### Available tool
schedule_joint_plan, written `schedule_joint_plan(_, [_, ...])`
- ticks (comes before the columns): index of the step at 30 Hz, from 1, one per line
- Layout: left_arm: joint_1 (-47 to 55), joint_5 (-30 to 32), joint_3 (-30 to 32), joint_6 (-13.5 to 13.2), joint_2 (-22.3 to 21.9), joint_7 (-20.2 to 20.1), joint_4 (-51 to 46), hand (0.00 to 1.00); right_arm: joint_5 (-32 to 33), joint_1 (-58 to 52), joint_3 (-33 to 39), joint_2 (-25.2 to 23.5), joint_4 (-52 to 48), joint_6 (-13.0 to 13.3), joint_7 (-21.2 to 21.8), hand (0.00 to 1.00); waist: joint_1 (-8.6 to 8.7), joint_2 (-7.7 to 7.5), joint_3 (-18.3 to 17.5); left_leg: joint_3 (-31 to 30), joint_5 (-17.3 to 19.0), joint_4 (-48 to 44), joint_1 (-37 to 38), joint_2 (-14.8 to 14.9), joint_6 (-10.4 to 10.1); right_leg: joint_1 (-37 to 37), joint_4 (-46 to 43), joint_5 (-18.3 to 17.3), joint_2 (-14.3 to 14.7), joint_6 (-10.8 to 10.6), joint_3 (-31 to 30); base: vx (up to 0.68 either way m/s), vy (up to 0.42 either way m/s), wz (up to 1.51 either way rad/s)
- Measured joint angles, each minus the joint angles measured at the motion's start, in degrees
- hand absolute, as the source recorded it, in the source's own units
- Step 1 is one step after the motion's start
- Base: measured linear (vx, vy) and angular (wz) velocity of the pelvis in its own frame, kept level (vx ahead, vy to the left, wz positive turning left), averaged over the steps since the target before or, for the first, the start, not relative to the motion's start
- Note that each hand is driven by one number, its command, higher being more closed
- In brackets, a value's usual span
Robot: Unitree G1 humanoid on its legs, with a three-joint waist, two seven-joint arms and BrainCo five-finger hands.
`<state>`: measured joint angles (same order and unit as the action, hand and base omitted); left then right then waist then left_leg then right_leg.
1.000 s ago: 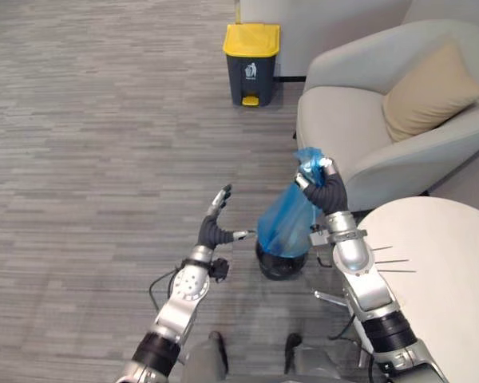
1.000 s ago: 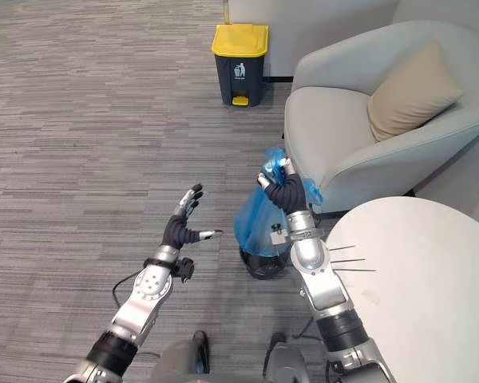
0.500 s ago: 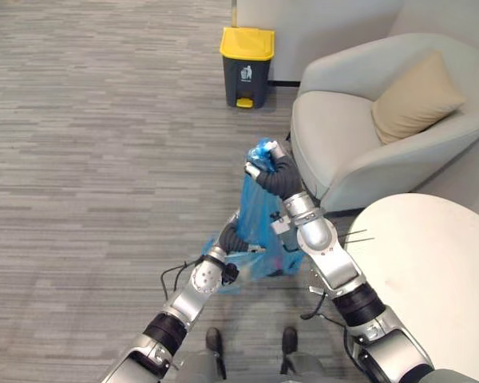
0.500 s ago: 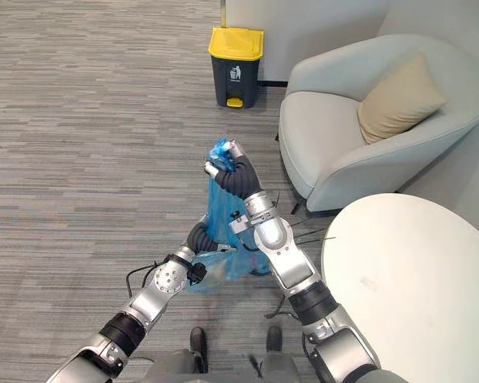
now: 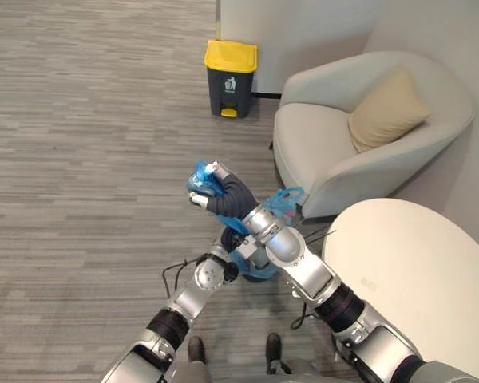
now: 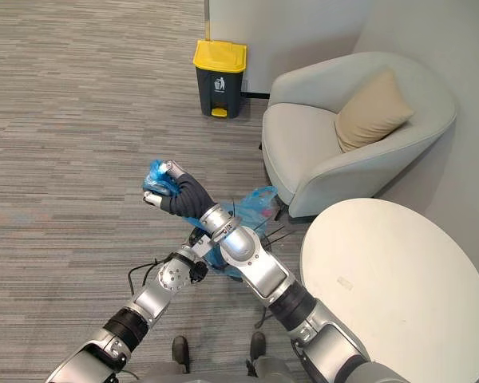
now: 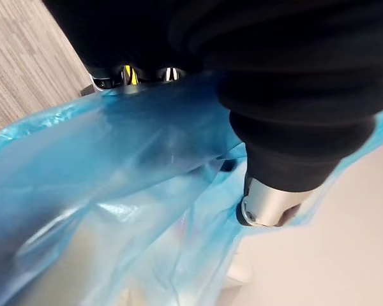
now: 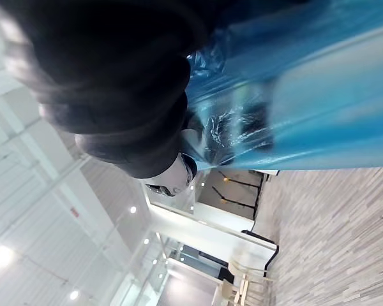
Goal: Gather rubbish on tea table into small bin, then transfer packed bag to large trash can.
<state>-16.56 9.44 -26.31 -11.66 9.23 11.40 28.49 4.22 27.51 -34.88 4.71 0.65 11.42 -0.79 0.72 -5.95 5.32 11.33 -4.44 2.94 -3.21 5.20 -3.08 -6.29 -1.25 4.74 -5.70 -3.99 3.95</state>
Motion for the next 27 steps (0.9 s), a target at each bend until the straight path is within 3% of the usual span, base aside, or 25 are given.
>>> schedule_joint_plan(7, [5.6,-4.7,5.6,0.0,-1.9,1.5,-4.1,1.00,-8.1,-12.9,1.8,3.1,-3.1,1.6,-0.1,0.00,0.09,0.00,0.0,0.2,-0.1,1.2,1.4,0.0,-0.1,0.9,0.4,-0.1,0.1,-0.1,-0.3,0.00,0.001,-0.01])
schedule_joint_plan(11, [10.5,-5.4,11.4,0.0,-1.2,3.6,-8.5,1.00,-21.5,-21.8,12.6,9.0,-9.0,2.4,-3.0,0.00,0.00,-0.01,0.0,1.0,-0.1,1.9,2.3,-0.1,-0.1,1.0,0.4,-0.1,0.1,-0.1,-1.0,0.00,0.006,-0.09])
schedule_joint_plan(14, [12.4,-6.0,14.9,-0.1,-0.8,4.1,-8.9,1.00,-26.3,-28.5,20.0,11.6,-9.1,2.8,-5.3,0.00,0.16,0.04,0.0,1.4,-0.1,2.2,3.1,-0.2,-0.1,1.4,0.5,-0.2,0.1,-0.2,-1.5,0.00,0.005,-0.07])
schedule_joint_plan(18, [16.0,-6.7,18.5,-0.1,0.5,4.0,-9.8,1.00,-27.1,-35.7,25.8,11.9,-8.8,2.8,-5.6,0.00,1.70,0.08,-0.1,1.3,-0.1,2.3,3.2,-0.2,-0.1,1.9,1.2,-0.2,-0.3,-0.3,-1.4,0.00,0.000,0.00])
schedule_joint_plan(21, [19.2,-7.8,21.2,-0.1,0.6,3.5,-10.0,1.00,-24.5,-41.6,29.4,11.6,-4.8,2.9,-4.2,0.00,1.75,0.40,-0.2,1.1,-0.1,2.3,3.3,-0.4,0.0,2.2,1.4,-0.3,-0.2,-0.5,-1.1,0.00,-0.002,0.02])
schedule_joint_plan(24, [22.1,-7.8,23.8,-0.1,0.7,2.0,-9.7,1.00,-21.8,-44.6,31.7,11.3,3.8,2.5,-2.1,0.00,1.79,1.10,-0.5,0.4,-0.1,2.3,3.0,-0.6,0.0,2.2,1.4,-0.7,-0.3,-0.9,-0.4,0.01,-0.008,0.13])
schedule_joint_plan(27, [25.4,-7.8,26.2,-0.2,0.7,-0.4,-4.9,1.00,-18.1,-46.8,34.4,10.0,15.5,1.2,0.9,0.00,1.79,2.75,-1.5,-0.6,0.0,2.4,2.9,-1.0,0.0,2.7,1.4,-1.3,-0.8,-1.1,0.8,0.02,0.003,0.17])
